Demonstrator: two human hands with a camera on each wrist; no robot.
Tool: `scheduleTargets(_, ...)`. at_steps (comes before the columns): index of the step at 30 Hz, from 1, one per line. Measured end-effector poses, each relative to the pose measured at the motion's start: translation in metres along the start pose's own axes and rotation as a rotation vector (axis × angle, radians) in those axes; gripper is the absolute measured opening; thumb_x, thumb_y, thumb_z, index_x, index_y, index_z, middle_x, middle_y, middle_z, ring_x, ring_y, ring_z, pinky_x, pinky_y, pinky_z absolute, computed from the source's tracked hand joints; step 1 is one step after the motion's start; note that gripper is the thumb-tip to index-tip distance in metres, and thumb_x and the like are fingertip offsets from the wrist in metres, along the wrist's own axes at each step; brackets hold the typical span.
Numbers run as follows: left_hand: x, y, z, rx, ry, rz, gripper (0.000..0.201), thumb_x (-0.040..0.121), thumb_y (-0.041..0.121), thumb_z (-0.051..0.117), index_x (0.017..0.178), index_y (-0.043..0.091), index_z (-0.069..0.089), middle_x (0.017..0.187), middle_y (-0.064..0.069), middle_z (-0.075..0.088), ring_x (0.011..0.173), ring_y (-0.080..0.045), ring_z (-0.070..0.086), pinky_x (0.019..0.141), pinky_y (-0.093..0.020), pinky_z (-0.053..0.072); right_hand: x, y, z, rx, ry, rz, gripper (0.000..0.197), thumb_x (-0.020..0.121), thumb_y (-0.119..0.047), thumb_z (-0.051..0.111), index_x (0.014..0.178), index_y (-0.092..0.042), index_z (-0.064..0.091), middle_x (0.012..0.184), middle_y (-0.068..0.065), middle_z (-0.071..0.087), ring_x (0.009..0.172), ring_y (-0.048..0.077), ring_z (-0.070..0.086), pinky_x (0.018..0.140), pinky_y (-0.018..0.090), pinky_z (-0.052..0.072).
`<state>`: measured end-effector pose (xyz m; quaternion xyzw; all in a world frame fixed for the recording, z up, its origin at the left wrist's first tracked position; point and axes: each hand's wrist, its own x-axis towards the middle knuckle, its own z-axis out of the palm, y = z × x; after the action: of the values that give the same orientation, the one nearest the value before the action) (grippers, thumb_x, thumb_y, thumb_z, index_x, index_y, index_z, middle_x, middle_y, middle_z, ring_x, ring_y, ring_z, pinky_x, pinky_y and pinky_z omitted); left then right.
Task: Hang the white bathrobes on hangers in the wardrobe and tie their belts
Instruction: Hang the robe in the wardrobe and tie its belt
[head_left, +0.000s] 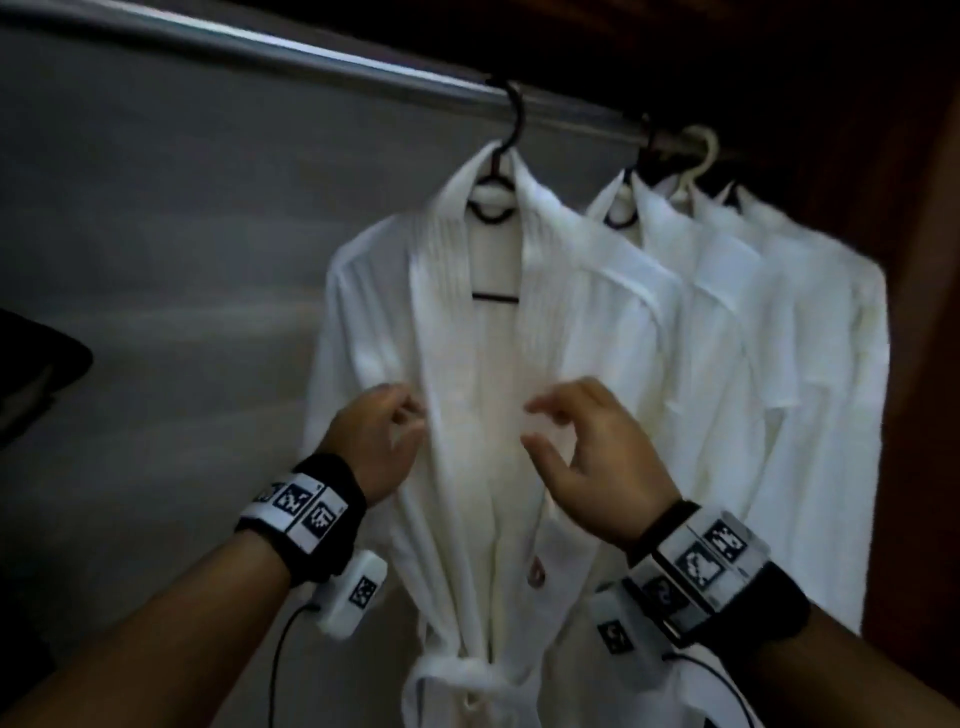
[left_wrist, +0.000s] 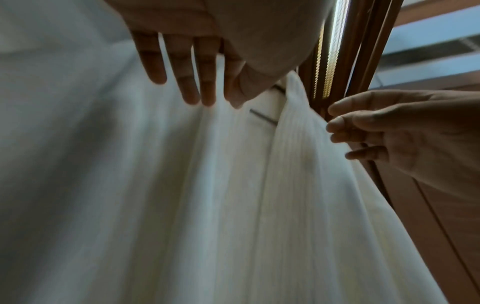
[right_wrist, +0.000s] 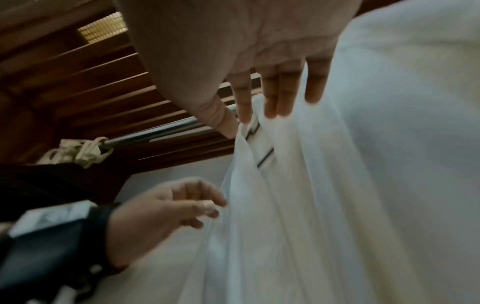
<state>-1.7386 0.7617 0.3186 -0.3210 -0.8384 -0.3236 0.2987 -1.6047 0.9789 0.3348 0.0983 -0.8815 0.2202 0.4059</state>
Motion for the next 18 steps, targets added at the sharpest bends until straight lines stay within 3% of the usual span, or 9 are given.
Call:
scheduleTargets(3, 0.073, 0.027, -0.039, 0.06, 0.236, 0.151, 0.038, 0.076, 0.031, 0.056, 0.11, 0.014, 0.059, 0.111, -0.006, 0.059, 0.103, -0.026, 0.057, 0.092, -0.037, 0.047, 0.073, -0.013, -0.028, -0.251, 0.253, -0.069, 0.049, 0.078, -0.034, 0.063, 0.126, -0.024, 0.054, 0.121, 0.003, 0.049, 0.108, 0.025, 0.051, 0.093, 0.04, 0.044)
scheduleTargets(5, 0.112, 0.047, -0.058, 0.136, 0.276, 0.146, 0.057, 0.077, 0.033, 0.056, 0.13, 0.014, 0.048, 0.132, -0.01, 0.049, 0.122, -0.031, 0.046, 0.104, -0.042, 0.038, 0.114, -0.017, -0.037, -0.375, 0.298, -0.04, 0.059, 0.079, -0.034, 0.059, 0.136, -0.024, 0.047, 0.127, 0.007, 0.049, 0.113, 0.029, 0.049, 0.096, 0.043, 0.04)
scheduleTargets(7, 0.141, 0.062, -0.066, 0.188, 0.211, 0.114, 0.068, 0.082, 0.031, 0.059, 0.144, 0.018, 0.034, 0.144, -0.009, 0.042, 0.131, -0.031, 0.04, 0.109, -0.041, 0.034, 0.142, -0.017, -0.037, -0.435, 0.246, -0.007, 0.058, 0.086, -0.037, 0.05, 0.14, -0.02, 0.042, 0.122, 0.011, 0.055, 0.109, 0.033, 0.053, 0.093, 0.043, 0.039)
scheduleTargets(9, 0.161, 0.068, -0.062, 0.243, 0.086, 0.097, 0.069, 0.085, 0.029, 0.056, 0.147, 0.026, 0.026, 0.143, -0.008, 0.044, 0.128, -0.031, 0.045, 0.104, -0.042, 0.04, 0.158, -0.014, -0.035, -0.478, 0.171, 0.037, 0.051, 0.091, -0.036, 0.046, 0.139, -0.021, 0.039, 0.118, 0.011, 0.059, 0.104, 0.034, 0.057, 0.088, 0.042, 0.041)
scheduleTargets(11, 0.173, 0.069, -0.053, 0.267, -0.035, 0.089, 0.071, 0.085, 0.03, 0.049, 0.148, 0.035, 0.016, 0.142, -0.006, 0.042, 0.124, -0.032, 0.048, 0.099, -0.045, 0.044, 0.165, -0.007, -0.037, -0.533, 0.149, 0.043, 0.042, 0.09, -0.023, 0.047, 0.131, -0.024, 0.041, 0.104, 0.009, 0.064, 0.09, 0.033, 0.062, 0.074, 0.039, 0.045)
scheduleTargets(13, 0.182, 0.07, -0.044, 0.305, -0.114, 0.067, 0.074, 0.085, 0.032, 0.046, 0.149, 0.038, 0.008, 0.147, -0.004, 0.035, 0.127, -0.032, 0.045, 0.103, -0.044, 0.041, 0.166, 0.002, -0.044, -0.577, 0.152, 0.075, 0.046, 0.083, -0.012, 0.046, 0.127, -0.026, 0.041, 0.092, 0.008, 0.065, 0.078, 0.032, 0.063, 0.062, 0.034, 0.042)
scheduleTargets(16, 0.196, 0.083, -0.038, 0.38, -0.241, 0.008, 0.08, 0.085, 0.025, 0.047, 0.151, 0.036, 0.002, 0.156, -0.002, 0.021, 0.138, -0.03, 0.033, 0.11, -0.044, 0.033, 0.172, 0.02, -0.049, -0.564, 0.07, 0.186, 0.052, 0.082, -0.011, 0.044, 0.13, -0.029, 0.038, 0.092, 0.008, 0.065, 0.081, 0.031, 0.063, 0.064, 0.034, 0.044)
scheduleTargets(18, 0.205, 0.106, -0.047, 0.503, -0.368, -0.019, 0.077, 0.086, 0.018, 0.048, 0.152, 0.028, 0.01, 0.154, -0.006, 0.028, 0.136, -0.03, 0.037, 0.109, -0.043, 0.036, 0.181, 0.029, -0.056, -0.475, -0.017, 0.202, 0.057, 0.081, -0.015, 0.042, 0.133, -0.034, 0.034, 0.094, 0.006, 0.065, 0.082, 0.029, 0.063, 0.075, 0.038, 0.051)
